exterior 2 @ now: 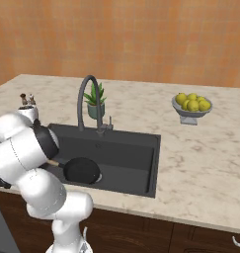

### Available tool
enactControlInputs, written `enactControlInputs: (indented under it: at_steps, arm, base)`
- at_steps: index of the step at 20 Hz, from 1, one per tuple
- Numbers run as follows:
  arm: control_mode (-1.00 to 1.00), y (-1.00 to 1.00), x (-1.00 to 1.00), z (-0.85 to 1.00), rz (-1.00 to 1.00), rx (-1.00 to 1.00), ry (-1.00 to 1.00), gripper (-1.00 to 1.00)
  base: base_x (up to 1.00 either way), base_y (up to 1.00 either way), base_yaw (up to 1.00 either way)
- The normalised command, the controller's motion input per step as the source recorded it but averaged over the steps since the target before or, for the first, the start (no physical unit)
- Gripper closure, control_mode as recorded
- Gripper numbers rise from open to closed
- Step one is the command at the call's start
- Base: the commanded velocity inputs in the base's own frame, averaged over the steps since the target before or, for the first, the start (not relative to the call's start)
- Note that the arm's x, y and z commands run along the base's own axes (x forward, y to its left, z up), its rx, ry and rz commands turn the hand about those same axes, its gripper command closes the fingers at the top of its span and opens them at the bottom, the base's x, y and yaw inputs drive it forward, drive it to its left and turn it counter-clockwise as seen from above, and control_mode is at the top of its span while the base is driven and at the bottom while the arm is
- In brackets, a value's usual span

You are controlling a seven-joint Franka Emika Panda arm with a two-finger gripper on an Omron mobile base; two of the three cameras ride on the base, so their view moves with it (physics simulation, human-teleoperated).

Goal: Pick the pan and sponge and place them into the sink. Then turn on the water.

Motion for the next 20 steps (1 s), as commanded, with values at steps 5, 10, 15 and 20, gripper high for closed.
enactControlInputs:
  at_steps: [5, 10, 15, 20]
  arm:
    - [-1.0, -0.63, 0.16, -0.23, 0.0, 0.03, 0.0, 1.0]
    - [-1.0, -0.29, 0.19, -0.51, 0.0, 0.0, 0.0, 1.0]
    - [-1.0, -0.3, 0.35, -0.1, 0.0, 0.0, 0.0, 1.0]
    - [-1.0, -0.1, 0.41, -0.05, 0.0, 0.0, 0.0, 1.0]
  base:
    - [0.0, 0.0, 0.0]
    - [0.0, 0.0, 0.0]
    - [0.0, 0.0, 0.0]
    - [0.0, 0.0, 0.0]
